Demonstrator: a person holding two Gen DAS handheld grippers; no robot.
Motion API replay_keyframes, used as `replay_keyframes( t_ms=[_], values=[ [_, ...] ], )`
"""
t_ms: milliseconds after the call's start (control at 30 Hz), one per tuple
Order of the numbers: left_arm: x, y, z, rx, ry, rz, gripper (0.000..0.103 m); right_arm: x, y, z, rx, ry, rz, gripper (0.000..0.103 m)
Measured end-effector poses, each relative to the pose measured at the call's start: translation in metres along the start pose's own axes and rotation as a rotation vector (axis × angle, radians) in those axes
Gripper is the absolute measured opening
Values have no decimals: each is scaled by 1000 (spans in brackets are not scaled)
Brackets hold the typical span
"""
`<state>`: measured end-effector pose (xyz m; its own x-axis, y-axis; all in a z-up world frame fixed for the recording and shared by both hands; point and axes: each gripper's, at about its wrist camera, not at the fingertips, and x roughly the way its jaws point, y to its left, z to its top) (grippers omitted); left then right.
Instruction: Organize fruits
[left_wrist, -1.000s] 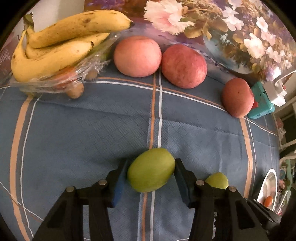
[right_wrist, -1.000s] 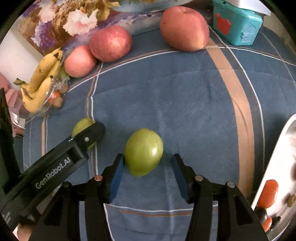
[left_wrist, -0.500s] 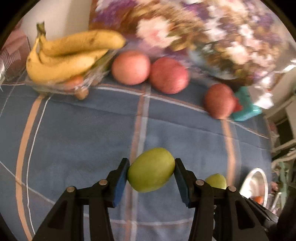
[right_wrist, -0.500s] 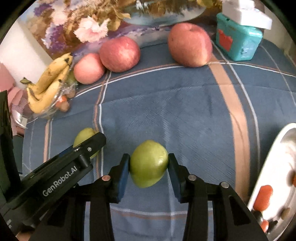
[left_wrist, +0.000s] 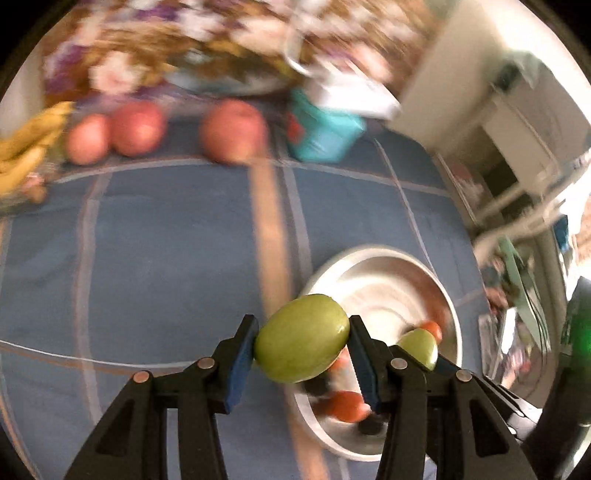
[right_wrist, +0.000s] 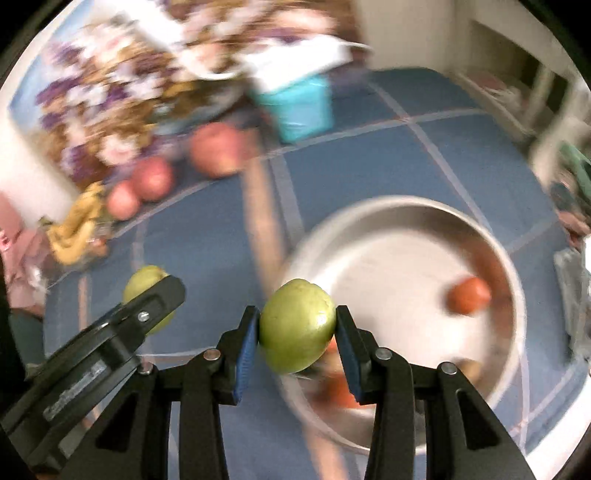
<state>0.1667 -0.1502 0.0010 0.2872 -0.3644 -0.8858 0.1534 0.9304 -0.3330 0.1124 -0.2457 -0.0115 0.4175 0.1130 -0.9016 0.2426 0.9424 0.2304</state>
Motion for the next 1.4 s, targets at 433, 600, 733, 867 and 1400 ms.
replay_keyframes(
  t_ms=[433, 600, 733, 867, 1400],
  values=[
    [17, -19, -18, -6, 28, -34, 69, 24, -92, -13, 119, 110, -118, 44],
    [-21, 2, -30, -45, -27, -15, 76, 12, -81, -16, 103, 67, -116, 44],
    [-42, 32, -51, -84, -72, 94, 102, -5, -67, -31, 55, 41, -142, 44],
    [-61, 63, -75, -127, -119, 203, 103, -18, -41, -47, 14, 36, -93, 44],
    [-86, 94, -143, -135, -52, 343, 103, -29, 5, -108, -120, 54, -103, 44]
  ],
)
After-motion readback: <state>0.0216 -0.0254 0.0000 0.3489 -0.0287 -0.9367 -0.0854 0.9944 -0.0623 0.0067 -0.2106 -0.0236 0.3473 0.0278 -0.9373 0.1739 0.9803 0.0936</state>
